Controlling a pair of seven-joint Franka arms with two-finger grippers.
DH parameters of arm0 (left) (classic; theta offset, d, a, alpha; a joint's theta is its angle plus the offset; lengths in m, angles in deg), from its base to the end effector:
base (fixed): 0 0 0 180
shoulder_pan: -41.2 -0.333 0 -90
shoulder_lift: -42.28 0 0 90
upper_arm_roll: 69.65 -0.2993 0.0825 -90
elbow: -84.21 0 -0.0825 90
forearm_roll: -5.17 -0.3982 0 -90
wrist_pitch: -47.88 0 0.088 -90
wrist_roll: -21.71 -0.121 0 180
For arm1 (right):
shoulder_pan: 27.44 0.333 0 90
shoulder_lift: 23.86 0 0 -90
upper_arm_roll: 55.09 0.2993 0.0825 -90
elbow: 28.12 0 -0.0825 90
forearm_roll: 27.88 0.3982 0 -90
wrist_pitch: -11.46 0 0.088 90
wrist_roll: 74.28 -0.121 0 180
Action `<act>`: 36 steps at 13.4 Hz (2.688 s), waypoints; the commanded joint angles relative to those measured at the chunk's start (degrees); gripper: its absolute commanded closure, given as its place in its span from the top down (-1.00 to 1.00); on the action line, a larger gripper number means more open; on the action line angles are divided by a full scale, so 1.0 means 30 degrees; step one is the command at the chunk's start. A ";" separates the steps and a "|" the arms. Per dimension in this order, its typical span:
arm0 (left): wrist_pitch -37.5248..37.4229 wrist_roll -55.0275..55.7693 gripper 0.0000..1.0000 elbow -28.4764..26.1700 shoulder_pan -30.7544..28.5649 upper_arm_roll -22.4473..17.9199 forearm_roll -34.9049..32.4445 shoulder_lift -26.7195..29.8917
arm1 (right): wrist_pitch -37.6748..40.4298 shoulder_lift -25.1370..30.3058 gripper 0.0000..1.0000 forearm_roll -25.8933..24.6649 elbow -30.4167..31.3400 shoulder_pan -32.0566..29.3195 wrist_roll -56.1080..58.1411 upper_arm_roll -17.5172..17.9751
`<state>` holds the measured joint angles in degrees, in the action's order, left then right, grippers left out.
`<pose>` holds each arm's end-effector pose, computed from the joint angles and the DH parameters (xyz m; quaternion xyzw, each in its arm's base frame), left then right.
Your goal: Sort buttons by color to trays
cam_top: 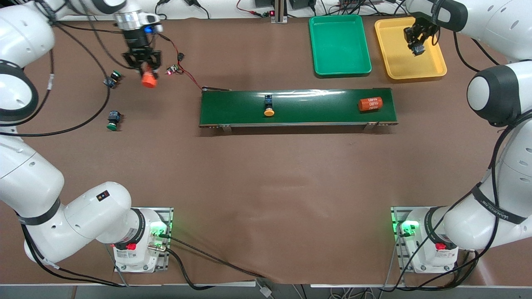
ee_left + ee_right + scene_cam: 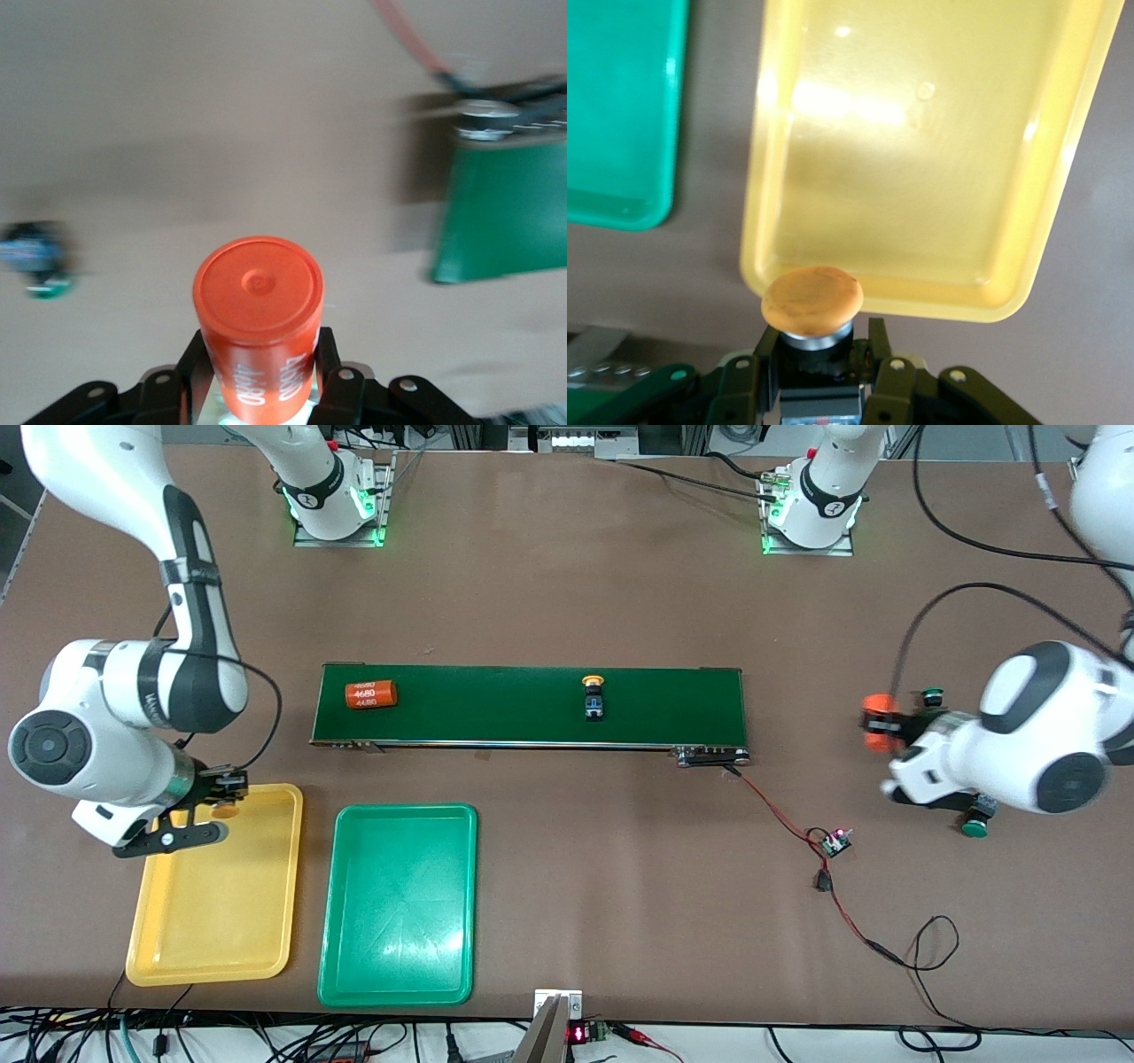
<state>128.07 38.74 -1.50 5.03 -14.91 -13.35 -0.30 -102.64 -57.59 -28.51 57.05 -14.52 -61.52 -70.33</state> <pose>0.6171 -0.0735 0.3081 0.9555 -0.0420 -0.2871 0.0542 0.7015 -0.0038 0.2999 0.9901 0.1120 -0.0421 0.0739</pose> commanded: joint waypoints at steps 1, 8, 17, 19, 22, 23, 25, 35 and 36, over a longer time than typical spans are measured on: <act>0.0479 0.1726 -0.81 0.0653 0.1476 -0.0344 0.2332 -0.0311 | -0.1683 -0.1090 -1.00 0.0124 -0.0472 -0.0525 0.1424 0.0332; 0.3121 -0.2440 -0.81 0.0390 0.6957 -0.1311 0.0441 -0.0663 | -0.6583 -0.4137 -1.00 0.1935 -0.0326 -0.1317 0.4381 0.0449; 0.2274 -1.0915 -0.84 -0.1572 1.1230 -0.1428 -0.6470 -0.0634 | -0.3050 -0.2945 1.00 0.5426 -0.0414 -0.1317 0.6236 0.0420; 0.2186 -1.1682 -0.84 -0.1690 1.2114 -0.1457 -0.7354 -0.0575 | -0.1409 -0.1802 1.00 0.5368 -0.0443 -0.0968 0.4371 0.0420; 0.2186 -1.1742 -0.74 -0.2159 1.2261 -0.1486 -0.8263 -0.0691 | -0.0027 -0.0774 1.00 0.5222 -0.0443 0.0261 0.1176 0.0420; 0.2360 -1.1742 -0.63 -0.2653 1.2291 -0.1516 -0.8673 -0.0721 | 0.0441 -0.0481 1.00 0.5221 -0.0414 0.0700 0.0267 0.0420; 0.2245 -1.1626 0.99 -0.2863 1.2262 -0.1458 -0.8970 -0.0605 | 0.1322 -0.0158 1.00 0.5017 -0.0356 0.1987 -0.1638 0.0245; 0.1136 -1.0926 1.00 -0.2541 0.4685 0.4458 -0.7740 0.0187 | 0.1823 0.0049 1.00 0.4957 -0.0033 0.6972 -1.1283 0.0303; 0.0957 -1.0052 1.00 -0.2251 0.3746 0.4461 -0.7740 0.0158 | 0.1852 0.0020 1.00 0.4957 0.0054 0.7061 -1.1663 0.0361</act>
<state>132.16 6.06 -8.34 23.31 -3.76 -38.37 -0.11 -97.04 -58.88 -13.26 55.34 6.11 -94.29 -69.08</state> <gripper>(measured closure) 0.000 0.000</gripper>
